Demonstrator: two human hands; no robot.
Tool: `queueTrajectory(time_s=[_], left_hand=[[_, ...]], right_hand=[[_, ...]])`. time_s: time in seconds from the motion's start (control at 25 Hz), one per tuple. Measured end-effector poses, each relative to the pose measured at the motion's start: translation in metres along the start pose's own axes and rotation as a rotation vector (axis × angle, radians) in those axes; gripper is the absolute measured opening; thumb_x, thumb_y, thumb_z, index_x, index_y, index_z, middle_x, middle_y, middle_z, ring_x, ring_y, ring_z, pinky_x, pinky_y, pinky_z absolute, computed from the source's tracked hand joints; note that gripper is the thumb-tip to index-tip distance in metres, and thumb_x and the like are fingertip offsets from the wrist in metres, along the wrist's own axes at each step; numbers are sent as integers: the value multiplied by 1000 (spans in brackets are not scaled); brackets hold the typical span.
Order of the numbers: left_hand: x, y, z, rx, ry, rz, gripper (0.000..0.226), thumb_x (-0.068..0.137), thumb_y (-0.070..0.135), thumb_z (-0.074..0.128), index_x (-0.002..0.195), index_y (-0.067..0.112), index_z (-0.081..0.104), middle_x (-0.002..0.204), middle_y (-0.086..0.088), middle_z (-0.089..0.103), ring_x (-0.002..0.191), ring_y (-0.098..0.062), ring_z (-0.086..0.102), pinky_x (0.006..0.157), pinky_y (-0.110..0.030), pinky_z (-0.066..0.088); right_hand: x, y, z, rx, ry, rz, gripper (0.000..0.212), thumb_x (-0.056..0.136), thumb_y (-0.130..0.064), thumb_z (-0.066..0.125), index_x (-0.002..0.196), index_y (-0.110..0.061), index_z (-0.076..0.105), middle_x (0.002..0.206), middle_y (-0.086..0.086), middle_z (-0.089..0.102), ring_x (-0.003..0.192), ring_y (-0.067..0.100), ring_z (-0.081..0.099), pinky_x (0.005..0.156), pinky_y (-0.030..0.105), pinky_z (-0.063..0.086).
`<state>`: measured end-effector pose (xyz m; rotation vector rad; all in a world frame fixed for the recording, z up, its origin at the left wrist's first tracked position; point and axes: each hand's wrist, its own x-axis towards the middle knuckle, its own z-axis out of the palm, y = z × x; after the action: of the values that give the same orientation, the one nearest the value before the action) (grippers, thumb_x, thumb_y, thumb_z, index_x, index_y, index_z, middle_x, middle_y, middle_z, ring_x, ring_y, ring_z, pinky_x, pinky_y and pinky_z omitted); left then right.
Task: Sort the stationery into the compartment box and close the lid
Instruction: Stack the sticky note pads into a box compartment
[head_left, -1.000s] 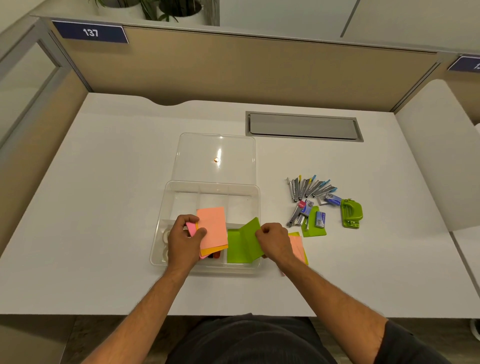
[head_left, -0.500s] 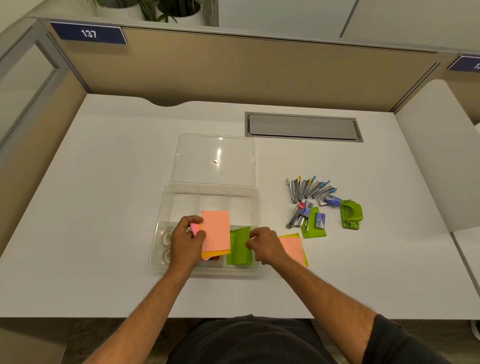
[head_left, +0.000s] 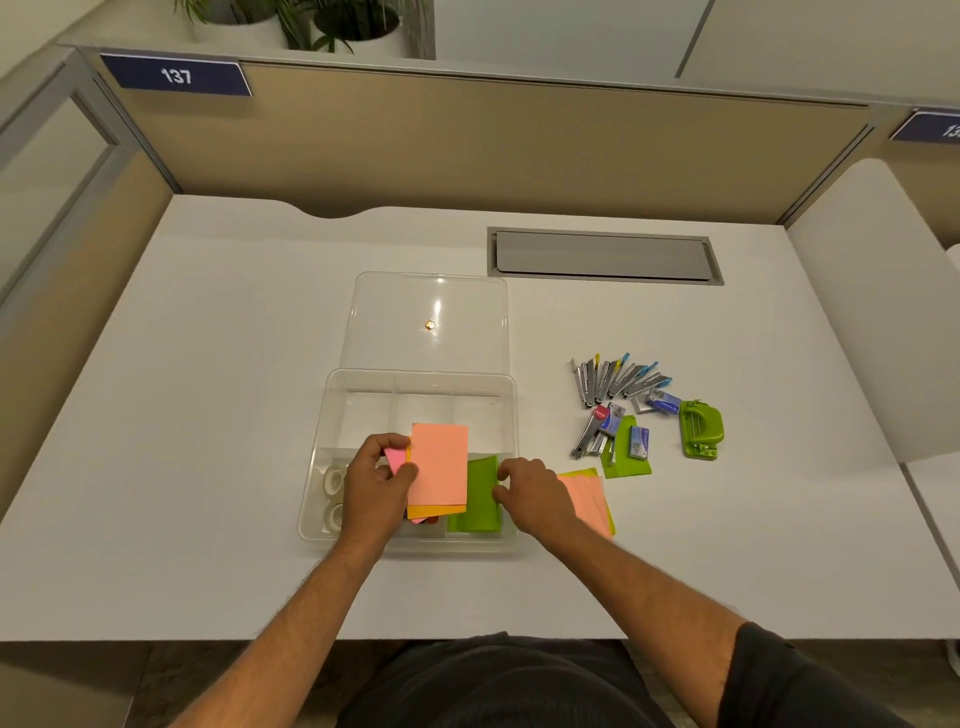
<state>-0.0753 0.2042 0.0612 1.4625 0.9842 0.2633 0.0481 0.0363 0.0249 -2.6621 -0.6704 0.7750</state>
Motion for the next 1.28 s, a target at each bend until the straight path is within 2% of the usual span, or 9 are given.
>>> queueTrajectory(time_s=[0.08,0.16,0.32,0.4,0.6,0.8,0.96,1.16,1.28], left_hand=[[0,-1,1,0,-4,3,38,88,2,64,96,39,60,103,-6,66,79,-31,69,37,-33,51],[0,-1,1,-13,-6,4,38,88,1,63,96,38,60,100,-9,66,79,-34,69,37,-32,49],[2,-2,5,-21,-15,24,39,87,2,64,97,39,60,105,-6,66,79,-31,67,37,-33,51],[1,-3,9,-56,-35,26,43,86,1,66,100,40,60,111,4,63,85,-24,68,43,-40,56],[3,-3,16,-42,-79,34,55,85,6,71,111,52,56,120,13,61,98,-12,66,63,-32,61],[6,-4,16,-35,-19,57,48,88,6,69,108,49,59,121,9,59,93,-9,66,57,-23,55],[12,-7,3,70,90,98,37,91,14,69,116,38,55,121,6,53,94,-13,60,58,-25,55],[18,-10,-12,92,117,100,36,92,15,68,122,30,54,124,4,52,101,-20,58,65,-28,56],[16,-10,-10,95,118,92,37,92,15,68,123,29,53,124,5,50,103,-19,55,65,-25,54]], right_hand=[[0,1,-1,-91,23,-20,23,91,-34,60,105,-16,63,102,8,66,89,27,63,68,32,45],[1,1,-7,3,60,18,24,87,-36,64,101,-17,65,98,3,65,87,22,61,69,31,44],[1,-6,-26,838,-124,100,19,89,-29,62,92,-13,71,79,5,72,58,11,58,53,29,47],[-3,-9,-31,983,-185,82,23,90,-30,64,93,-8,70,80,5,73,59,13,59,46,26,45],[-4,-4,-33,1019,-109,71,16,86,-16,74,82,-2,67,69,6,67,55,16,57,45,27,42],[-8,14,-44,1108,-32,77,13,86,-11,73,77,-6,64,64,3,65,53,14,55,43,27,40],[-6,29,-48,1089,34,165,13,84,-5,72,86,3,63,64,6,63,47,15,48,42,25,38],[0,21,-25,713,50,171,8,78,-11,77,82,-7,71,74,6,74,69,17,69,69,30,53],[5,9,-10,525,35,184,16,77,-20,76,91,-12,73,95,7,72,87,24,69,81,37,55]])
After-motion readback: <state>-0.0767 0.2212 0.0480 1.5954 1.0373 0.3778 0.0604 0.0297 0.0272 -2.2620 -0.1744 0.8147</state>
